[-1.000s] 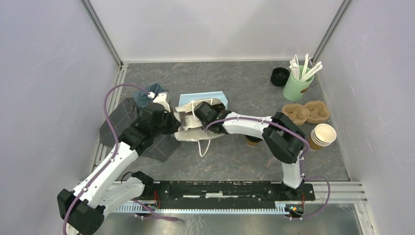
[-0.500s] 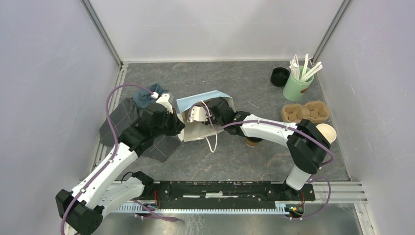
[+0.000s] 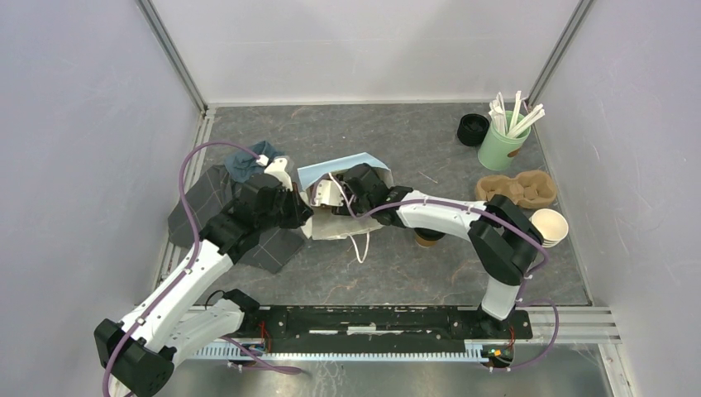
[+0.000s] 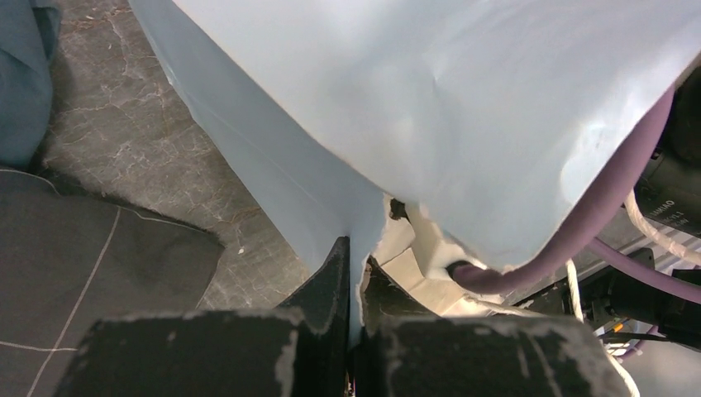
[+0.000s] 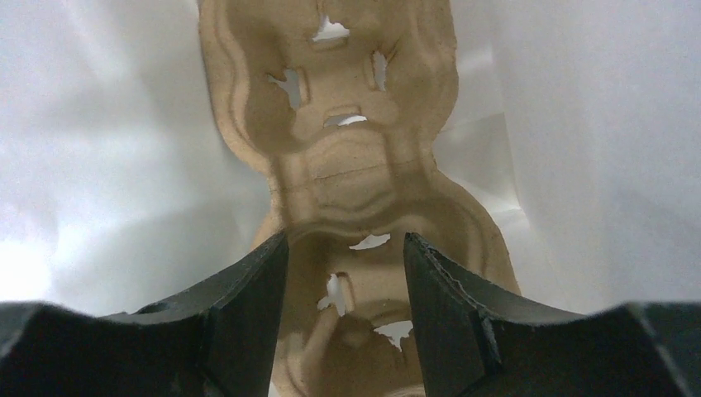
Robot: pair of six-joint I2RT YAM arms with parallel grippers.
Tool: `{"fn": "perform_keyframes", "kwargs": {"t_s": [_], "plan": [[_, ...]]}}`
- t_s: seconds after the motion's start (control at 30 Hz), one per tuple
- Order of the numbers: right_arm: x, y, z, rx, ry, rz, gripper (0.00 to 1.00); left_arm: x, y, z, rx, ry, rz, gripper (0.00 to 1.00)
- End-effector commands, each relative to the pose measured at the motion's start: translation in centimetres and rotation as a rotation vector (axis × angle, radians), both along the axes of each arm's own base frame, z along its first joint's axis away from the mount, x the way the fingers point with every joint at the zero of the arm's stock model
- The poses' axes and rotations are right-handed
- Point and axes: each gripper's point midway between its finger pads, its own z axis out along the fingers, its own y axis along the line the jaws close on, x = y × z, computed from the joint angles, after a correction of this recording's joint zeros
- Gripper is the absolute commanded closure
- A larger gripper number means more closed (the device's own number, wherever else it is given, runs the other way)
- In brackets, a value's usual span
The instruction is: Pack the takeout coffee
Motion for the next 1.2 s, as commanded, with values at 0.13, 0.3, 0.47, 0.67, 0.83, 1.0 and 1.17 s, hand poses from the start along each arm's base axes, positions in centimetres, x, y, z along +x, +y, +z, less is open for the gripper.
{"fn": "perform_keyframes", "kwargs": {"t_s": [0.13,0.3,0.47,0.67,0.83,1.0,1.17], "plan": [[-0.2,2.1,1.9,0.15,0.05,-0.061,0.37,-0.1,-1.2,1.4,-0.057,-0.022,-0.049,0.98],[-1.2,2.4,2.9,0.175,0.047,-0.058,0.33,-0.2,-1.1,1.2,-0.053,-0.021,-0.048,0.98],[-1.2,2.1,2.8,0.171,0.034,-0.087,0.32,-0.2,-1.0,1.1,-0.04,-0.021,-0.051,0.98],[-0.4,2.6,3.3,0.287,0.046,-0.152,0.31,-0.1,-1.1,1.1,-0.046,-0.015,-0.05,0.98],[-0.6,2.8,5.0,0.333,0.039,-0.154,0.34,-0.2,-1.0,1.1,-0.044,-0.012,-0.046,0.98],[-1.4,2.6,6.3,0.397,0.039,-0.132,0.34,-0.4,-0.9,0.7,-0.046,-0.001,-0.032,0.98],[-1.6,2.4,5.2,0.346,0.054,-0.123,0.34,-0.6,-0.7,0.5,-0.039,0.001,-0.032,0.98]]}}
